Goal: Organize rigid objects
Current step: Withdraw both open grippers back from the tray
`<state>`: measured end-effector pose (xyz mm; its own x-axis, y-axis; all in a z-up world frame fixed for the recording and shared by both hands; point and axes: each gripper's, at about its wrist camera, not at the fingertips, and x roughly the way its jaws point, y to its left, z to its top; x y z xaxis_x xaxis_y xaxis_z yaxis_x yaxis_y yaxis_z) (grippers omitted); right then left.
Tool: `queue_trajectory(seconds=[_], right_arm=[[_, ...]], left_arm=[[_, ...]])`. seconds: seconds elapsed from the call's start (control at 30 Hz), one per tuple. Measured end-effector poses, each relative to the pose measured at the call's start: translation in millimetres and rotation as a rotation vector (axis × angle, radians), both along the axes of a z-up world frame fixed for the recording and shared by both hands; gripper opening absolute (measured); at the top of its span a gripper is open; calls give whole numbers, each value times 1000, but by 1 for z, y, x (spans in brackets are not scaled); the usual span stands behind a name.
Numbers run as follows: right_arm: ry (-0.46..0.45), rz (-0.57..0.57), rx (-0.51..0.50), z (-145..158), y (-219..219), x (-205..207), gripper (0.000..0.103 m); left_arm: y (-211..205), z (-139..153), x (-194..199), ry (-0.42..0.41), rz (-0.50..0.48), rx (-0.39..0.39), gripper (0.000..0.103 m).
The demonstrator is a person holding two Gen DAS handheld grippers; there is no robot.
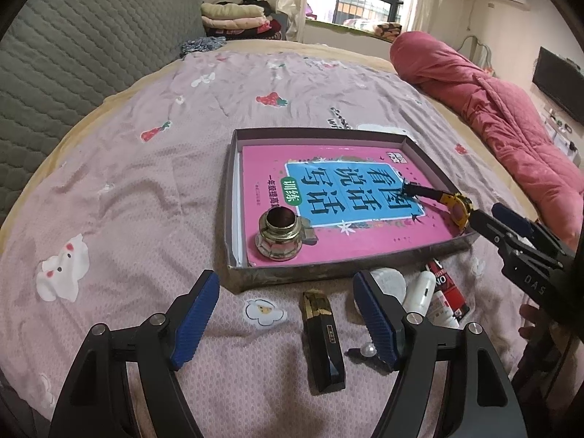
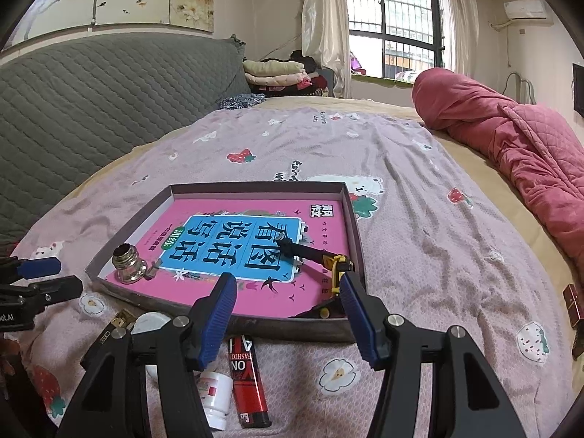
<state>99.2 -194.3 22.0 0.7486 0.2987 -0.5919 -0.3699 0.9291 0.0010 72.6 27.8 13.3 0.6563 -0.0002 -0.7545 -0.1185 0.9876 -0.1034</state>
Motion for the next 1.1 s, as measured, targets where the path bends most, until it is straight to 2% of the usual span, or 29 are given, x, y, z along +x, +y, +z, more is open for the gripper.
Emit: queue_trajectory(seconds=[1.1], right_arm=[[20,34,-27,3,6,-36,58]], left_arm=[[-13,-9,-25,28,-46,2,77]])
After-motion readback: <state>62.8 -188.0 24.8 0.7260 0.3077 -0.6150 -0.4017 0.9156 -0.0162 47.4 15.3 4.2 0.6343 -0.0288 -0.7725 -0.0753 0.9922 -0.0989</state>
